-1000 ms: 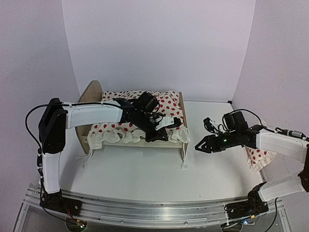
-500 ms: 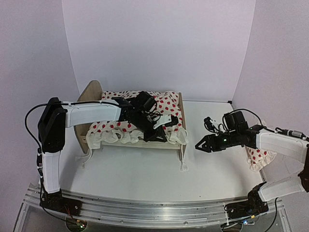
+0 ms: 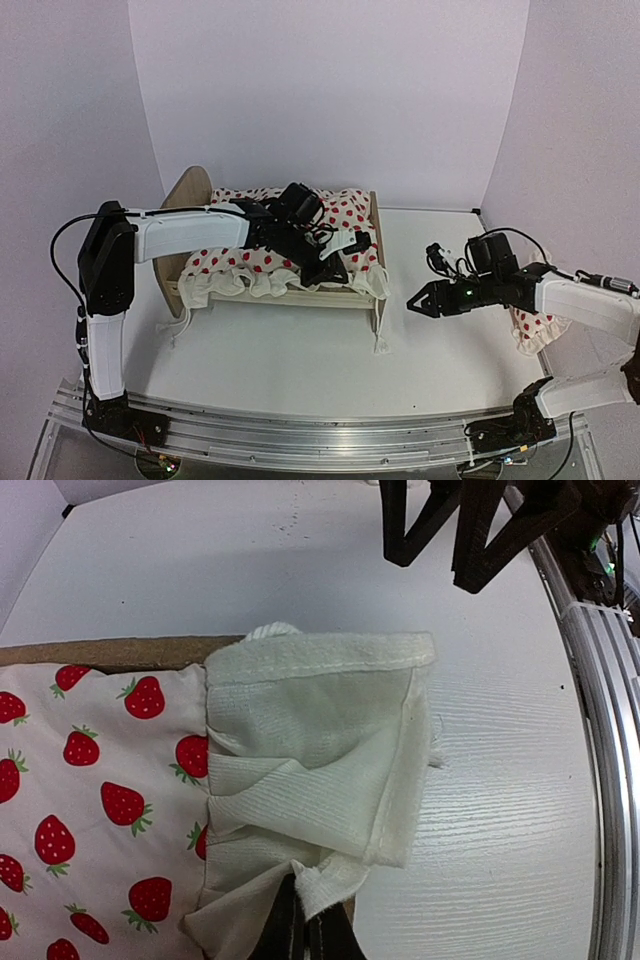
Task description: Set up the pet bed
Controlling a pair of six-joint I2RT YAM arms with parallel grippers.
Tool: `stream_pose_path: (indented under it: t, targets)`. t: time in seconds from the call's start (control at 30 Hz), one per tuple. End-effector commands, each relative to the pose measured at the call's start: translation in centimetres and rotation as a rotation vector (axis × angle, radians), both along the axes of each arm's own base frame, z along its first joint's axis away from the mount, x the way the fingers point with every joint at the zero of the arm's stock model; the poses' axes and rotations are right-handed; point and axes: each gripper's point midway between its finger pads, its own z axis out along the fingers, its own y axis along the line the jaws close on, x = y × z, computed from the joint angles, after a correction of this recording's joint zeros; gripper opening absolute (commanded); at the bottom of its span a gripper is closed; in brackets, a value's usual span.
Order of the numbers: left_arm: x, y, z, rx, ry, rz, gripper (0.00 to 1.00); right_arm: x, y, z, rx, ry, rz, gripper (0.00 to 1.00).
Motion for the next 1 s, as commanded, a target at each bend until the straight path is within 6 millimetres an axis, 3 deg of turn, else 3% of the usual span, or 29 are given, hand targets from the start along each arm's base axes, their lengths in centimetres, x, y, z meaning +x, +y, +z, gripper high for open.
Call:
stream_pose_path:
  t: [0.0,0.13,0.3,0.63,0.77,0.87,0.97]
  targets:
    - [1.4,0.2,7.0,-0.099,-0.094,0.037,0.0,1.7,0.1,-0.1,-0.005,-0.023,-0.041,0.51]
    - [2.9,2.5,9.5,-0.103,-0.108,0.099,0.0,3.5,1.2,0.8,0.032,-0.055,-0.049,0.44]
    - [3.1,5.5,9.5,-0.056,-0.099,0.135,0.0,3.4,3.1,3.4,0.046,-0.185,0.002,0.45]
    - [4.6,9.2,10.9,-0.069,-0.134,0.238,0.0,3.7,3.8,8.2,-0.056,-0.416,-0.038,0.45]
    - [4.9,9.6,10.9,-0.067,-0.152,0.244,0.0,4.4,5.6,8.4,-0.153,-0.466,0.028,0.5]
    - [5.1,9.7,10.9,-0.069,-0.161,0.245,0.0,5.5,6.4,7.7,-0.278,-0.509,0.104,0.58]
    - [5.2,9.7,11.0,-0.075,-0.164,0.243,0.0,6.4,6.6,6.1,-0.396,-0.533,0.188,0.6]
